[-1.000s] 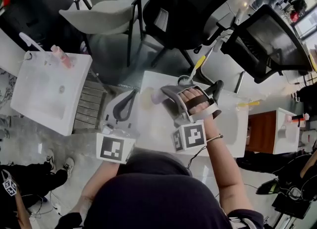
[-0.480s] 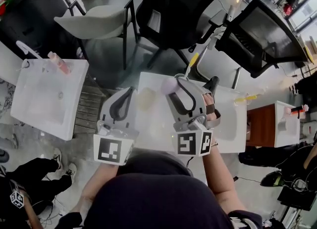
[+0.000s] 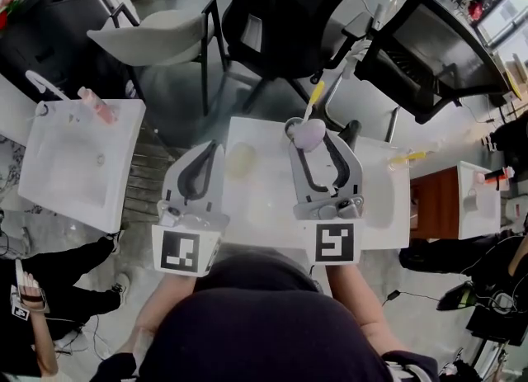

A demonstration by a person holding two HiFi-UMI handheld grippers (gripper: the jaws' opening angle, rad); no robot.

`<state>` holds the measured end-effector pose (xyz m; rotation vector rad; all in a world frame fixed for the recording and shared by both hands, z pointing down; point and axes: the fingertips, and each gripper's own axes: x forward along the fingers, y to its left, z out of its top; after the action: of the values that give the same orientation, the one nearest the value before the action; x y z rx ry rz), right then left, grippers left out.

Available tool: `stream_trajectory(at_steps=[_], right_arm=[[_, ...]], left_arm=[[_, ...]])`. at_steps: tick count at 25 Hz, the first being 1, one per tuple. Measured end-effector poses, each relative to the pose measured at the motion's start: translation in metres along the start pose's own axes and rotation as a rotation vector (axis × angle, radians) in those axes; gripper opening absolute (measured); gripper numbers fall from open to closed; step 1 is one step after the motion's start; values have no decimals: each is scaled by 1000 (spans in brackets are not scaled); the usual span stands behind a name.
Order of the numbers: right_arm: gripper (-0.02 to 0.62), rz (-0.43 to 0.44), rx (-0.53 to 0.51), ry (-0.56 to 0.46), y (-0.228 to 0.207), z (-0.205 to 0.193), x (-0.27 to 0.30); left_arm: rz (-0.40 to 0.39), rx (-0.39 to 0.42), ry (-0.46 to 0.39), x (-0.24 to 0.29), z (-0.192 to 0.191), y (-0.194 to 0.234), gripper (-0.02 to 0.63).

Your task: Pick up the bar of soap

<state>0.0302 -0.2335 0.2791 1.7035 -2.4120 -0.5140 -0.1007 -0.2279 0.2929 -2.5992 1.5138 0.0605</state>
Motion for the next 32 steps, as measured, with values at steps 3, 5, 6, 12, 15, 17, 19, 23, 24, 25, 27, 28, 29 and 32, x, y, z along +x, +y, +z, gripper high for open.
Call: stream_trajectory(at_steps=[3, 5, 6, 12, 15, 17, 19, 23, 24, 25, 27, 28, 29, 32], right_arm=[[190, -37, 106, -8, -8, -1, -5], [190, -55, 174, -7, -11, -4, -7], [190, -62, 205, -3, -12, -6, -9], [190, -63, 272, 13, -8, -12, -10], [190, -66, 270, 8, -5, -12, -10], [190, -65, 263, 6, -4, -12, -10], [190, -65, 260, 10, -4, -13, -10], [190, -69, 266, 18, -2, -15, -9], [190, -69, 264, 18, -1, -15, -8], [190, -68, 261, 18, -1, -16, -7], [190, -69, 260, 17, 0, -16, -6], [190, -70, 262, 17, 1, -16, -5], [189, -71, 262, 18, 1, -16, -5], [189, -72, 262, 25, 2, -19, -3]], left_arm=[[7, 8, -12, -3, 4, 1, 0], [13, 11, -17, -4, 4, 2, 0], [15, 12, -15, -5, 4, 3, 0], [18, 19, -12, -4, 5, 5, 0], [18, 17, -8, -4, 3, 6, 0], [18, 17, -5, -3, 3, 7, 0], [16, 19, -1, -2, 1, 6, 0], [8, 32, 10, 0, -4, 6, 0], [5, 38, 26, 1, -9, 7, 0], [1, 40, 47, 3, -15, 8, 0], [-5, 28, 88, 6, -29, 9, 0], [-9, 22, 103, 7, -35, 10, 0], [-12, 21, 117, 8, -41, 11, 0], [-21, 28, 158, 11, -59, 10, 0]])
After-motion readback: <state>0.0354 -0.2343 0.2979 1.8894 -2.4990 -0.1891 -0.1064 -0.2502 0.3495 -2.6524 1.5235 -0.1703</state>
